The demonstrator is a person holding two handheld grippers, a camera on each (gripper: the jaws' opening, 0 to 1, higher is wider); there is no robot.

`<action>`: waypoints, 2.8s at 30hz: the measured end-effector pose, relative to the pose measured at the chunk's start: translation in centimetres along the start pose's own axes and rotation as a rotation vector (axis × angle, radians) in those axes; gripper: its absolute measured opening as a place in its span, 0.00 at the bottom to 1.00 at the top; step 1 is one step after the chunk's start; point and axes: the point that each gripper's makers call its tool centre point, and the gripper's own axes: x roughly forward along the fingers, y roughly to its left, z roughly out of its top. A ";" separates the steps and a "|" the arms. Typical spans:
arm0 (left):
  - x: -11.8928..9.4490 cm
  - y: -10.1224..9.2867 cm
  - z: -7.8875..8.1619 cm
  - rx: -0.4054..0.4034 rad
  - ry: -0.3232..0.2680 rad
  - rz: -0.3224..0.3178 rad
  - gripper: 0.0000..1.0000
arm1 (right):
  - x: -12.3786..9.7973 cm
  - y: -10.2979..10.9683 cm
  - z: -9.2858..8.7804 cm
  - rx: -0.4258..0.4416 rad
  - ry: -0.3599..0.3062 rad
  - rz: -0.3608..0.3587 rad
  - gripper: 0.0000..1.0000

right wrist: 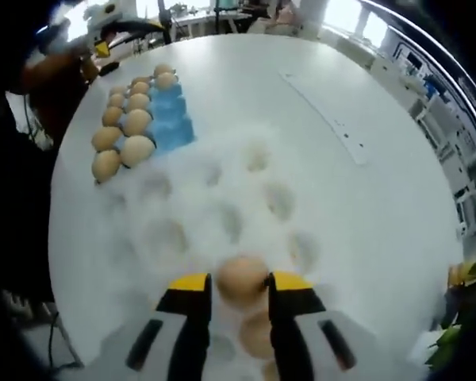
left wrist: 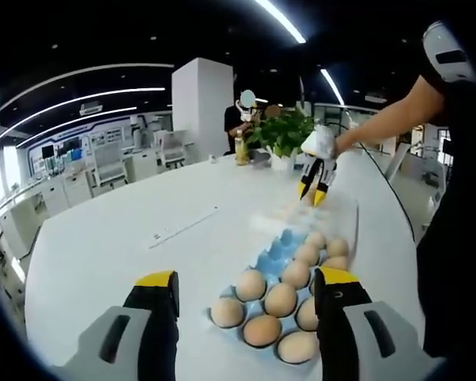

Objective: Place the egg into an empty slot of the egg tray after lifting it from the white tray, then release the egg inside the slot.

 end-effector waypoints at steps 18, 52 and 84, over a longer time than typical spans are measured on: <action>-0.3 0.4 -0.3 -0.007 0.000 0.016 0.70 | -3.3 0.3 1.9 0.073 -0.130 -0.030 0.24; -0.5 0.1 -0.7 -0.006 0.005 0.010 0.71 | -1.6 4.7 9.7 -0.071 -0.224 0.065 0.24; -0.8 0.4 -0.8 -0.008 0.007 0.011 0.71 | 1.5 8.1 17.3 -0.199 -0.298 0.165 0.24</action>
